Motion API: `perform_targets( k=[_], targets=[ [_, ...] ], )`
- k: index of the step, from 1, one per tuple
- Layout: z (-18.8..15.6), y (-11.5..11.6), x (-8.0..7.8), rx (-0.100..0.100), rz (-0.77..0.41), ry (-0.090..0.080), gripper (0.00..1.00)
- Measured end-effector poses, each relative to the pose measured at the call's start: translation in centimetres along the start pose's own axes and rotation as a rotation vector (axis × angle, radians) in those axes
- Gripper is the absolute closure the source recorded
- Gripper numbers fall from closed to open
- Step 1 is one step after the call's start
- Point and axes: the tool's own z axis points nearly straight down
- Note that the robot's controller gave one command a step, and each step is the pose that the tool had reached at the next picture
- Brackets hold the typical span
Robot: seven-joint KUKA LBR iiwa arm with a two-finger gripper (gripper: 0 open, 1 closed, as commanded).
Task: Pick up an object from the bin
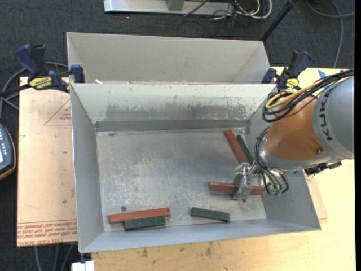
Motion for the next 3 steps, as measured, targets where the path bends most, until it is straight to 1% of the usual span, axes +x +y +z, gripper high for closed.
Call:
perform_targets(
  k=[1,2,3],
  targets=[
    [-14.5,-0.2,-1.0,0.0,0.032,-0.011,1.0],
    [-14.0,-0.2,-0.8,0.0,0.031,-0.002,0.0],
    [0.3,-1.4,-1.8,0.0,-0.039,-0.002,0.0]
  ],
)
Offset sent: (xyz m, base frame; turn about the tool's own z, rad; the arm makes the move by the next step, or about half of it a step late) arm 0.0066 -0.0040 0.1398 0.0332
